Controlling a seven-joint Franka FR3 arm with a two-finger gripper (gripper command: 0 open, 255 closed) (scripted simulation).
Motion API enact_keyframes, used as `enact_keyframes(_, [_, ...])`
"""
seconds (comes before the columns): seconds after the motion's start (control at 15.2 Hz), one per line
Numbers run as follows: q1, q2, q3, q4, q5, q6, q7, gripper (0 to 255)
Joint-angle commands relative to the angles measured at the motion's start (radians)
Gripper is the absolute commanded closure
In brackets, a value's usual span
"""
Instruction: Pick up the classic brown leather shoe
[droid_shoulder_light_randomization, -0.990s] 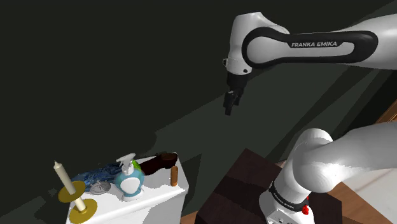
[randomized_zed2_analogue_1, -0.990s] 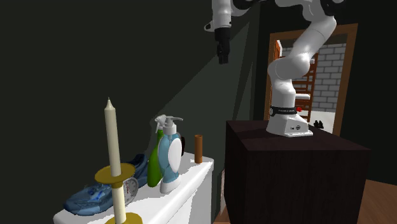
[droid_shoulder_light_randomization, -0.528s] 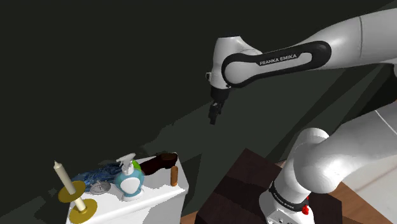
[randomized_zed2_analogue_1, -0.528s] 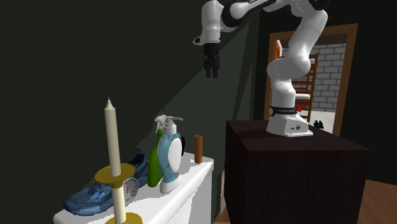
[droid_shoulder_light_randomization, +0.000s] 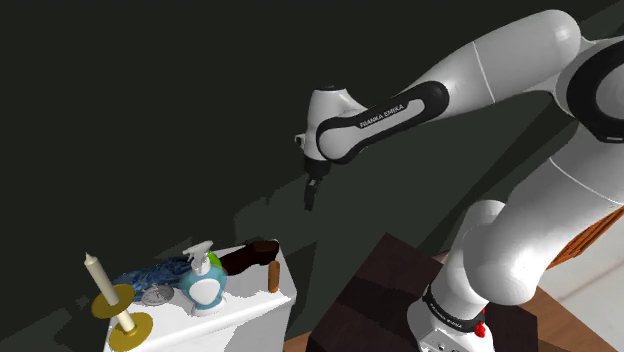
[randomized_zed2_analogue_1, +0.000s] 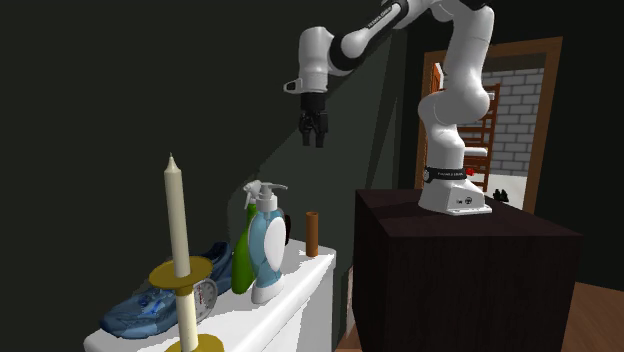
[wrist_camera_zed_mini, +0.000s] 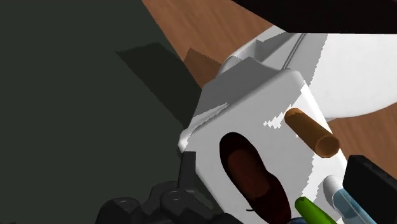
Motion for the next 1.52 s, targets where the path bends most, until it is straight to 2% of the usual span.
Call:
enact_keyframes(0.0, [0.021, 0.076, 0.003, 0.019, 0.023, 0.069, -0.042, 0])
enact_keyframes(0.4, [0.060, 0.300, 0.022, 0.112, 0.106, 0.227, -0.192, 0])
enact_keyframes(0.79, [0.068, 0.515, 0.078, 0.242, 0.181, 0.338, -0.335, 0])
enact_keyframes(1.12, [0.065, 0.685, 0.137, 0.372, 0.206, 0.401, -0.427, 0])
enact_keyframes(1.45, [0.061, 0.746, 0.147, 0.392, 0.212, 0.444, -0.442, 0])
